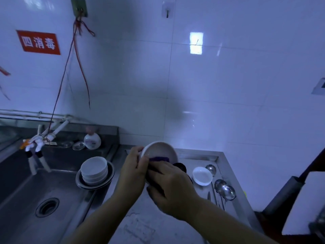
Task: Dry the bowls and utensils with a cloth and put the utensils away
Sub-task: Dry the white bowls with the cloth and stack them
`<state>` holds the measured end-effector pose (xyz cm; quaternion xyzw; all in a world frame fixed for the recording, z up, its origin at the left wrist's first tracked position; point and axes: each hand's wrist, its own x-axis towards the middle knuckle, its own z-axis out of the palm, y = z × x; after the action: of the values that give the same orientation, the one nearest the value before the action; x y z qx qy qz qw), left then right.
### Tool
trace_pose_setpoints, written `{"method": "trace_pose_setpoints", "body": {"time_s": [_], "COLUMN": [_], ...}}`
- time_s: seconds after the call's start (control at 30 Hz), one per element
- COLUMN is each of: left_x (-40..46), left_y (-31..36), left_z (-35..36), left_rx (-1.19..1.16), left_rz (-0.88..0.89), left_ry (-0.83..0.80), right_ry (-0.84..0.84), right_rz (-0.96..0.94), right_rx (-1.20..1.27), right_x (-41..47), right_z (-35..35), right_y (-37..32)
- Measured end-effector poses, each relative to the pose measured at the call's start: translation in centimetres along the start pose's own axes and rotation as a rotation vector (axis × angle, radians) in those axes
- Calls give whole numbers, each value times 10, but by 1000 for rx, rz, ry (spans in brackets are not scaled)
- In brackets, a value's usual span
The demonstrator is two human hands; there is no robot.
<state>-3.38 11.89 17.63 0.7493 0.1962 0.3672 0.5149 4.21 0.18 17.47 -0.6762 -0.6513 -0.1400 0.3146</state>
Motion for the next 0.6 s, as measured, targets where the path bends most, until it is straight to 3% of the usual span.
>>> {"method": "trace_pose_setpoints", "body": {"time_s": [0.17,0.37,0.47,0.6], "left_x": [4,15,20,15], "left_y": [8,23,26,19], "left_z": [4,-7,-5,2], "left_rx": [90,312,389,409], "left_rz": [9,105,160,102], "left_ry": [-56,-328,-280,-157], "right_ry": [-62,-143,-3,212], "right_rz": [-262,-662,-589,-337], "right_rx": [-246,-542,-513,-391], "right_x": [-15,-10,-14,-24], "right_z": [-9,-31,-17,16], "right_y": [30,79,78,50]}}
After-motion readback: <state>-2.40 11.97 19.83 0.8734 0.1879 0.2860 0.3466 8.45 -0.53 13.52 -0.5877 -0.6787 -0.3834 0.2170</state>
